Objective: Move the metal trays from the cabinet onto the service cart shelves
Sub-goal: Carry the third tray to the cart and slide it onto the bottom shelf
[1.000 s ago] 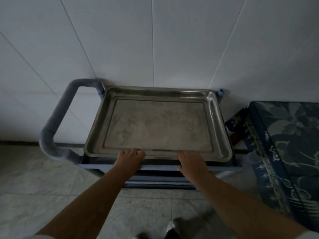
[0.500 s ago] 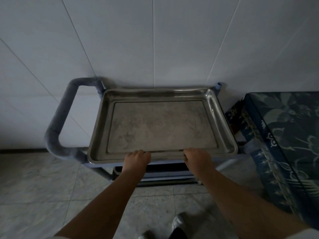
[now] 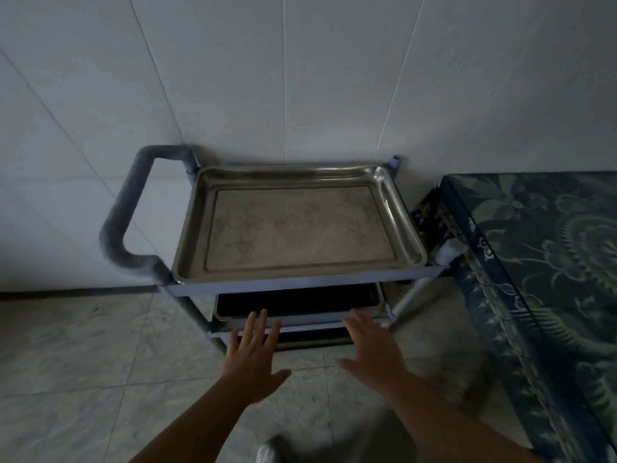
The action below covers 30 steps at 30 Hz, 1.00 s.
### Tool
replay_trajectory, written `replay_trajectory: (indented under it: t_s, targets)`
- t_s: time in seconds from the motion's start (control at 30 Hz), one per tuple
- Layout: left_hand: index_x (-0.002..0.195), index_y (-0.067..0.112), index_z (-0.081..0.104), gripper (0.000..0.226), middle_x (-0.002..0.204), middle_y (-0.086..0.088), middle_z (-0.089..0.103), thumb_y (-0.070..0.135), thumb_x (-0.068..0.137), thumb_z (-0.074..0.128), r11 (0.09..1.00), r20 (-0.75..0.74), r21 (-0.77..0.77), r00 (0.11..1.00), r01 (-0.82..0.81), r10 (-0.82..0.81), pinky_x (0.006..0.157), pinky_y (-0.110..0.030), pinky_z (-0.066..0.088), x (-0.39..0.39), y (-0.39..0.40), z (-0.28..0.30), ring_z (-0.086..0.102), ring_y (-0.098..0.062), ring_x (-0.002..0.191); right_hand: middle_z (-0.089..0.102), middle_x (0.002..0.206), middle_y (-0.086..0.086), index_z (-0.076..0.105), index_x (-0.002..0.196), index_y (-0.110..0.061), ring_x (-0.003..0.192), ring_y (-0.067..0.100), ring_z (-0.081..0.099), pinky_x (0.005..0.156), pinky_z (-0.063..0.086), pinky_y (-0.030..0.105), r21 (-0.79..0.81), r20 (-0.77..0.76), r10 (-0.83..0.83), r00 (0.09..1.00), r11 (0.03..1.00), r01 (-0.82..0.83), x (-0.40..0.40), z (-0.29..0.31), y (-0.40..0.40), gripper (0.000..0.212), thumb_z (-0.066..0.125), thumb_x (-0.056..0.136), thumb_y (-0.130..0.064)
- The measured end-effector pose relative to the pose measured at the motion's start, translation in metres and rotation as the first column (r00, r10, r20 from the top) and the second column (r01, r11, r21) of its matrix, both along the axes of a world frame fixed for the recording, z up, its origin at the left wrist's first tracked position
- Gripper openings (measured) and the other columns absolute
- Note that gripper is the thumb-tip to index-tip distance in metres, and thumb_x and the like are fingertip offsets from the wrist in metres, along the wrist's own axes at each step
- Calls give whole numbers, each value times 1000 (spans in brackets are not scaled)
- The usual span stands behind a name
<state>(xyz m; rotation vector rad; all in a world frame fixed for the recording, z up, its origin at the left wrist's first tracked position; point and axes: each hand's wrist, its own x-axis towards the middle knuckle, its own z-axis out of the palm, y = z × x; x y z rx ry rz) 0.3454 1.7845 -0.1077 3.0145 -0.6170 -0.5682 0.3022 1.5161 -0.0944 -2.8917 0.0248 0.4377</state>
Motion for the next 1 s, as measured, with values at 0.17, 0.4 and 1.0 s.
replay_trajectory:
  t_s: [0.17,0.4,1.0]
  targets:
    - [153,26,-17,106,159,-10,-29,79,81,40,998,-10,24,998,-65,66,114,-53,-11,-37,2,5,-32,-29,140,0,163,3,3,153,-20,149,23,2,119,13,43,-69,-107,16,994,997,-23,-26,-20,-14,107,51,74,-73]
    - [156,25,-8,106,162,-11,-25,82,80,39,994,-16,2,994,-113,113,118,-54,-4,-53,-6,-12,-28,-31,145,-5,163,4,6,153,-22,149,24,0,118,16,47,-93,-136,75,988,992,-88,-41,-48,-17,107,60,73,-68]
    - [152,20,19,109,156,-8,31,68,68,72,991,261,134,964,19,-54,114,-48,23,154,-14,-314,27,-29,145,48,137,1,30,139,-32,128,28,41,107,29,48,-237,108,152,983,964,-123,158,-325,-36,91,73,65,-61]
